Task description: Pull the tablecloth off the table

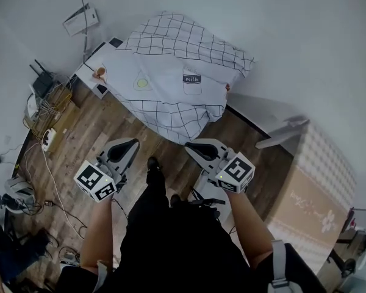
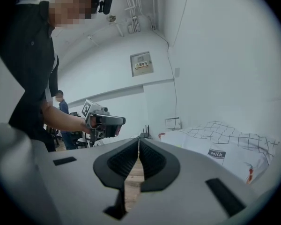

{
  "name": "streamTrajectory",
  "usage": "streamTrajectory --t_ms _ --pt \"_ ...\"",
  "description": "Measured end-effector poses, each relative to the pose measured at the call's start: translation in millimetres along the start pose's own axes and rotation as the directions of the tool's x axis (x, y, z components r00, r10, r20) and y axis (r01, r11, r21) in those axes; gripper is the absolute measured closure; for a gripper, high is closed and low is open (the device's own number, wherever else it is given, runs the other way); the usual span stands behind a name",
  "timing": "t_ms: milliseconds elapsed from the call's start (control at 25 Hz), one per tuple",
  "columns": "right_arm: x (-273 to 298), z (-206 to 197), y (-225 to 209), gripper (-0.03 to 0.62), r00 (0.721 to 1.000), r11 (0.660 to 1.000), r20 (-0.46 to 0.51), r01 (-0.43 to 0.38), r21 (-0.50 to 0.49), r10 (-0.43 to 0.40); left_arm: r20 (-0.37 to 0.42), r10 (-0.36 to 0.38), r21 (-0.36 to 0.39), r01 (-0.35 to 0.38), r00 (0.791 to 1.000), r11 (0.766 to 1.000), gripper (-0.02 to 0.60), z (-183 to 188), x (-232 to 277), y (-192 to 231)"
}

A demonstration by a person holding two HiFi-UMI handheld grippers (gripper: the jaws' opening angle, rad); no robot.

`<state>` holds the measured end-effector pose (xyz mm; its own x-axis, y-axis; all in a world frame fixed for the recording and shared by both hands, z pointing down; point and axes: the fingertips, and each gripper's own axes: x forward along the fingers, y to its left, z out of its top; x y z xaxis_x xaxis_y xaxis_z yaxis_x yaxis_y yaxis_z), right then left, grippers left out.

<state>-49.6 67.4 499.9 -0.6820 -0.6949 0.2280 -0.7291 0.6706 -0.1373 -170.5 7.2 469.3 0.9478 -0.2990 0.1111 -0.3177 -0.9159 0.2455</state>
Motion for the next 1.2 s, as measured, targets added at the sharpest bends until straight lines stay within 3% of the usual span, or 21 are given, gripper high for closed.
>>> streamTrajectory --t_ms 200,560,840,1200 --pt "35 23 -54 0.572 0.999 0.999 -0.017 0.044 0.003 -0.044 0.000 -0.037 -0.008 0.037 0.999 0.999 0.571 28 32 66" --pt "81 54 -129 0.572 0.992 0.992 -0.031 0.123 -0.004 -0.123 0.014 -0.126 0.013 0.126 0.992 0.992 0.571 68 86 142" --pt "95 60 -174 0.572 0.986 0.987 -0.045 0.161 0.004 -0.161 -0.005 -0.176 -0.002 0.176 0.984 0.984 0.571 69 125 175" --pt "108 54 -249 0.572 0.988 0.991 -0.085 0.127 -0.038 -0.130 -0.050 -0.156 -0.070 0.153 0.986 0.986 0.571 58 188 202"
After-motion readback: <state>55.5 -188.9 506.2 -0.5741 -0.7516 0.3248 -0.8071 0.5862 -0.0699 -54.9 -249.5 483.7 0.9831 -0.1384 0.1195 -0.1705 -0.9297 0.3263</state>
